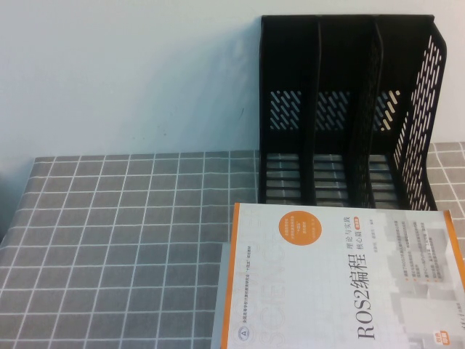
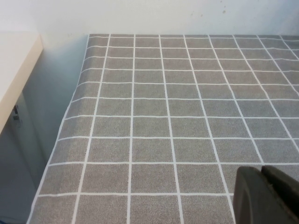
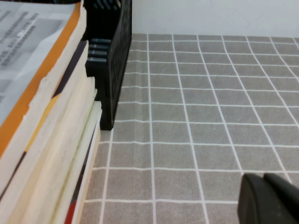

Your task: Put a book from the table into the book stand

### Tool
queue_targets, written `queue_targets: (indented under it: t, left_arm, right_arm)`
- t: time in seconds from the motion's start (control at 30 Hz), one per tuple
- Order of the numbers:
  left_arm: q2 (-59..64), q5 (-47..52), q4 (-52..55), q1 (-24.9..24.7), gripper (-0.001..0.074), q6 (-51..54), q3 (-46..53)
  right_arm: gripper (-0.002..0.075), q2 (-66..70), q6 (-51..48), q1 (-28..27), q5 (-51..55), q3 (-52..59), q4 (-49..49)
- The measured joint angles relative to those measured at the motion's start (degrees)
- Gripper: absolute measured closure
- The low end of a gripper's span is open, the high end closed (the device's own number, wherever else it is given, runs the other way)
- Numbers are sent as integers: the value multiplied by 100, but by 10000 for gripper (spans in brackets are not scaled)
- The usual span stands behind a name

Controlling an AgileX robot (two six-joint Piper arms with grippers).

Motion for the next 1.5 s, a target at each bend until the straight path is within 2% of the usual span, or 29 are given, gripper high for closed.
queue_targets:
  t: [1.5]
  left_arm:
    - [0, 17, -238, 0, 738, 157, -10]
  right_arm:
    - [729, 0, 0, 0, 0, 0, 0]
